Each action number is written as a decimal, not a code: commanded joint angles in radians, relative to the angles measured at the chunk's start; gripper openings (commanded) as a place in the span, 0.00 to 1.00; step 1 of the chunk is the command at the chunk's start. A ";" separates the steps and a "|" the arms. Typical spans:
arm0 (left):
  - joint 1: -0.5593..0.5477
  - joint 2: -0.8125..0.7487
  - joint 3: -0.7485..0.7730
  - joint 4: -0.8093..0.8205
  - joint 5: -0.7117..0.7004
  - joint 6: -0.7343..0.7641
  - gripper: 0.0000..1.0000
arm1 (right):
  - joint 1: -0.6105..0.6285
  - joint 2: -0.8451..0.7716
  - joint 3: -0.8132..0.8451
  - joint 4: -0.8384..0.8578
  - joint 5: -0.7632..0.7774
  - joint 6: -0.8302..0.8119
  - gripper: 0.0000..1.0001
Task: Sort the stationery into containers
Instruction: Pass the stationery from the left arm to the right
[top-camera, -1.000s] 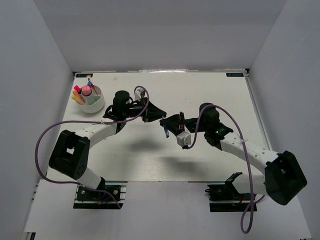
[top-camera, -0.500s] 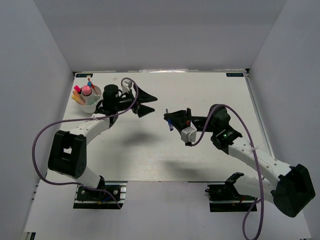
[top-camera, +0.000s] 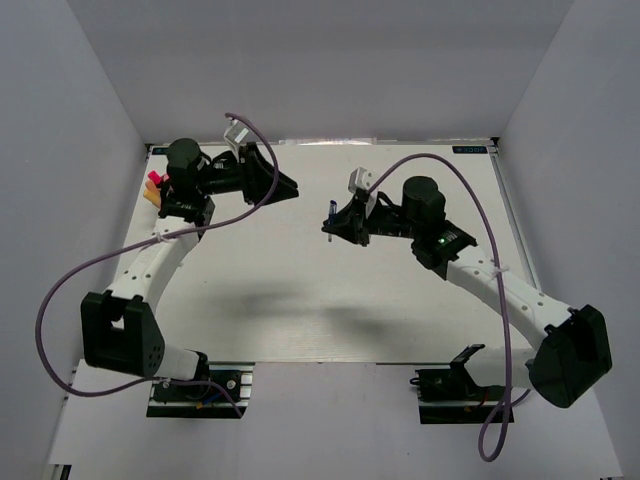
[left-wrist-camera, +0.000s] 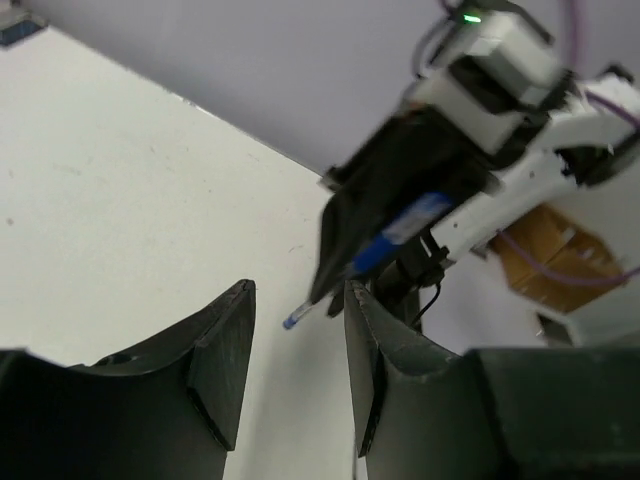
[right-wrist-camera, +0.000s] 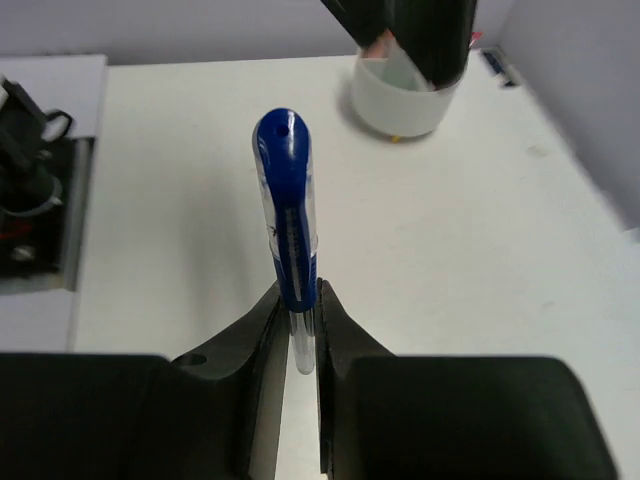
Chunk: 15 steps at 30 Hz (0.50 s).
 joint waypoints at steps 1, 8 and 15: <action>0.000 -0.065 0.038 -0.026 0.103 0.189 0.51 | -0.004 0.034 0.036 0.061 -0.046 0.256 0.00; -0.041 -0.071 -0.008 0.228 0.117 -0.025 0.51 | -0.004 0.094 0.075 0.115 -0.085 0.339 0.00; -0.090 -0.050 0.027 0.090 0.101 0.091 0.53 | -0.003 0.142 0.124 0.119 -0.108 0.376 0.00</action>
